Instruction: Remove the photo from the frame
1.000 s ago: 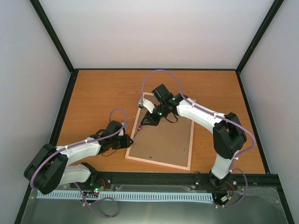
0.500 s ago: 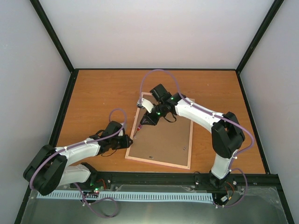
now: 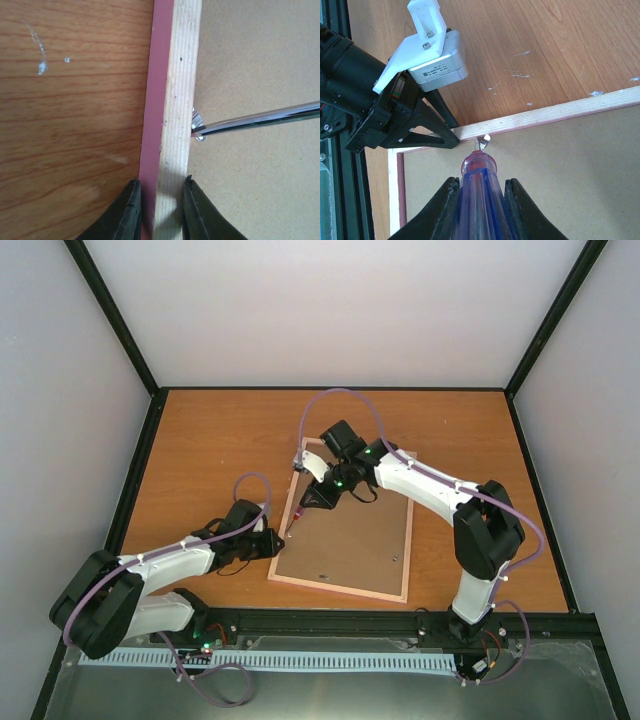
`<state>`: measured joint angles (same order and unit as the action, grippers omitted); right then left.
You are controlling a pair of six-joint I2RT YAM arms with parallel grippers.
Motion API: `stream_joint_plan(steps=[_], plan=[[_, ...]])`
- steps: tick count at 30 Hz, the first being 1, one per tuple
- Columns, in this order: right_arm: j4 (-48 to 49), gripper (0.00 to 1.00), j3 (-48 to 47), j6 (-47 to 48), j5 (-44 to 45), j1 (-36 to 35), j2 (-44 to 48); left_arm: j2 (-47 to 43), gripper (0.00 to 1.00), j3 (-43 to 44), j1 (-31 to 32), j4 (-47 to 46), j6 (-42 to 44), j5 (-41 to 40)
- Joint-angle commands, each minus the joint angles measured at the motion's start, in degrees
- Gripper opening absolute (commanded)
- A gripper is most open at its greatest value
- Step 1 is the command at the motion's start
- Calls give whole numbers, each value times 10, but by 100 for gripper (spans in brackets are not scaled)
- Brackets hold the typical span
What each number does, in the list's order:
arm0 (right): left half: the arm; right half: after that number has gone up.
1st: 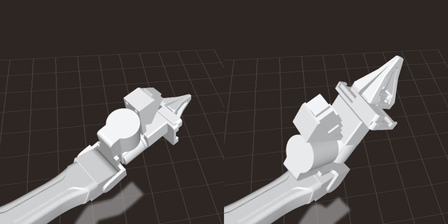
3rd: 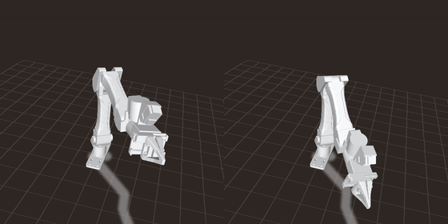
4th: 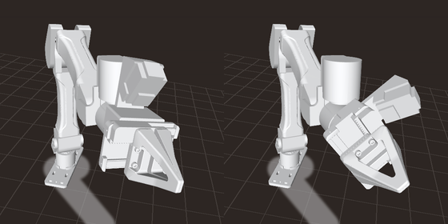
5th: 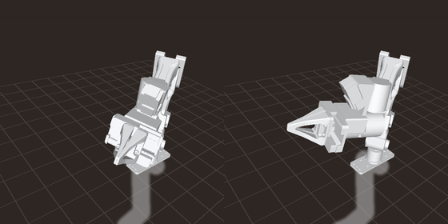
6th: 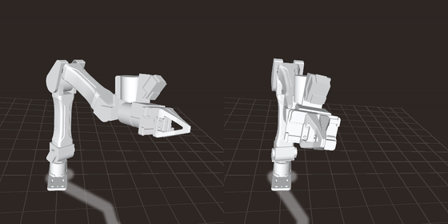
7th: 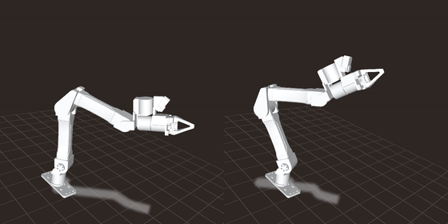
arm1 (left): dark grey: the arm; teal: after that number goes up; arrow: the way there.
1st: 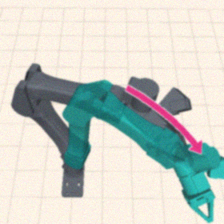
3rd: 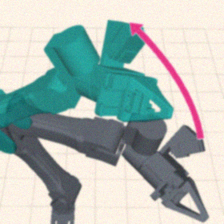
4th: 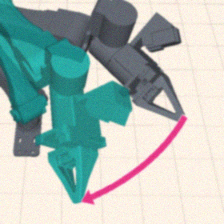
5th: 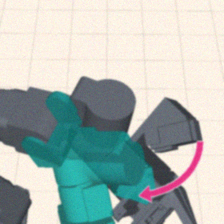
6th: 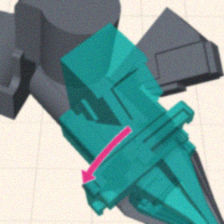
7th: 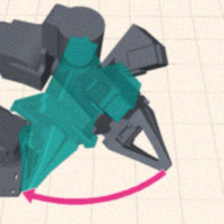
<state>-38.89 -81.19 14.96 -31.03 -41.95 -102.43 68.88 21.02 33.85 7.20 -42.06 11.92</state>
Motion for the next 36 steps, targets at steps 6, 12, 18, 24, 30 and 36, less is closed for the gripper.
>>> stream_joint_plan(steps=[6,12,18,24,30,36], plan=[[-32,3,-1,11,77,-2,12,2,1,-2,1,28,-18,-22],[-29,3,11,14,85,-2,24,7,1,2,2,30,-16,-26],[-32,3,13,16,87,-2,24,7,1,2,1,30,-16,-27],[-37,3,11,13,120,-2,28,6,1,1,2,31,-18,-29],[-58,3,18,21,134,-2,55,6,1,1,2,32,-19,-31],[-94,3,33,31,117,-2,105,6,1,1,2,32,-21,-34]])
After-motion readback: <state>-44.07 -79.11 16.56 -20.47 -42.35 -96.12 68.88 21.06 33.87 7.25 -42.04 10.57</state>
